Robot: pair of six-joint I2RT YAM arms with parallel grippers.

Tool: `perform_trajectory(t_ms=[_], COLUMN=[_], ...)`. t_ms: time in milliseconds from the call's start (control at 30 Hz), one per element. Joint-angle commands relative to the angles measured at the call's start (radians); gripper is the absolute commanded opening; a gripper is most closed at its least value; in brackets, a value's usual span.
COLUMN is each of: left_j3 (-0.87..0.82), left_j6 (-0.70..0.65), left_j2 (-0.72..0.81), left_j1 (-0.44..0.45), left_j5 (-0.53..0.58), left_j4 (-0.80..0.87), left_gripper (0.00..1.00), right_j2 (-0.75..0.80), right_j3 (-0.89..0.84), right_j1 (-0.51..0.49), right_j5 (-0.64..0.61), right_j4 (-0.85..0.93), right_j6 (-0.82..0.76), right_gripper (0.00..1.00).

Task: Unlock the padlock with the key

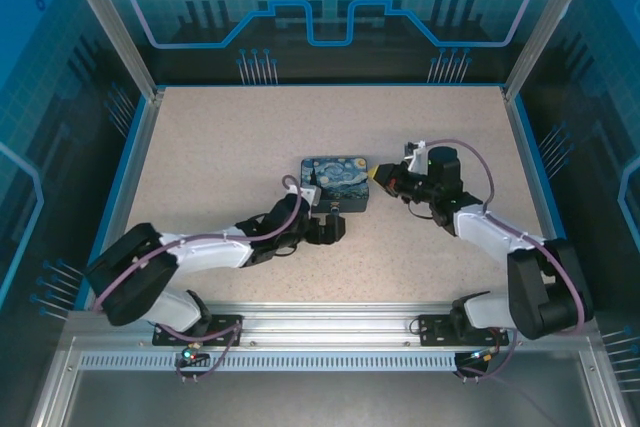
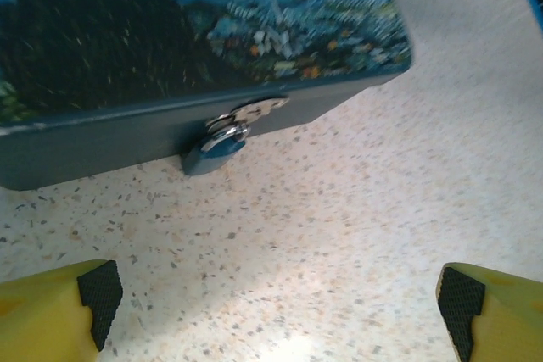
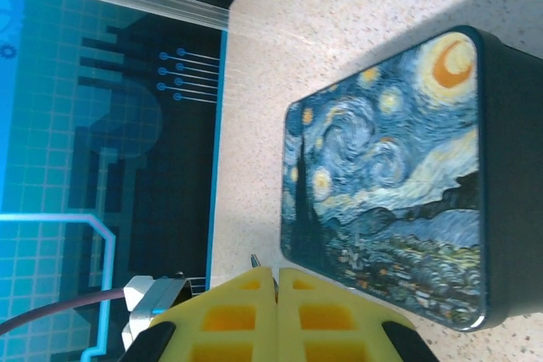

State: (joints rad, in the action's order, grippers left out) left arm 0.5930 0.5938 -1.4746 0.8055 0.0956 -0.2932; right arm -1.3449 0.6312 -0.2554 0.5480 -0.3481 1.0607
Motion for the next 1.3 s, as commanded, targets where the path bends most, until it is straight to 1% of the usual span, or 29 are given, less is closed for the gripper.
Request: perform_trajectory(t_ms=[0,167,333,567,700,800,900,1067,1267], left_j3=[0.001,0.018,0.057,0.086,0.104,0.127,0.165,0.184,0.176], left_j6=[-0.073,-0.108,-0.155,-0.241,-0.273,-0.283,-0.268,-0.168,-0.034], left_j2=[-0.086,-0.194,-0.265,-0.331,-0.364,-0.384,-0.392,-0.399,-0.441], left_j1=[0.004,0.005,0.004,0.005,0.004,0.005,0.004,-0.009,-0.052], left_j5=[-0.02,-0.01,0.016,0.108,0.13,0.097,0.019,-0.092,-0.158], left_j4=[-0.149,-0.258,-0.29,-0.329,-0.357,-0.376,-0.384,-0.461,-0.554], left_gripper=[0.96,0.95,0.94,0.93,0.93,0.93,0.93,0.94,0.94], right_j2=[-0.051,-0.126,-0.192,-0.274,-0.305,-0.323,-0.335,-0.344,-0.342], right_j3=[0.046,0.079,0.107,0.137,0.153,0.166,0.174,0.18,0.175], right_j1=[-0.023,-0.038,-0.041,-0.042,-0.041,-0.039,-0.038,-0.037,-0.035], right_j5=[-0.022,-0.028,-0.023,-0.015,-0.01,-0.008,-0.01,-0.015,-0.019], right_j4=[-0.048,-0.063,-0.078,-0.122,-0.14,-0.14,-0.14,-0.136,-0.135], right_j6=[0.013,0.021,0.021,0.04,0.05,0.049,0.048,0.05,0.048], right_gripper=[0.0,0.0,0.0,0.0,0.0,0.0,0.0,0.0,0.0])
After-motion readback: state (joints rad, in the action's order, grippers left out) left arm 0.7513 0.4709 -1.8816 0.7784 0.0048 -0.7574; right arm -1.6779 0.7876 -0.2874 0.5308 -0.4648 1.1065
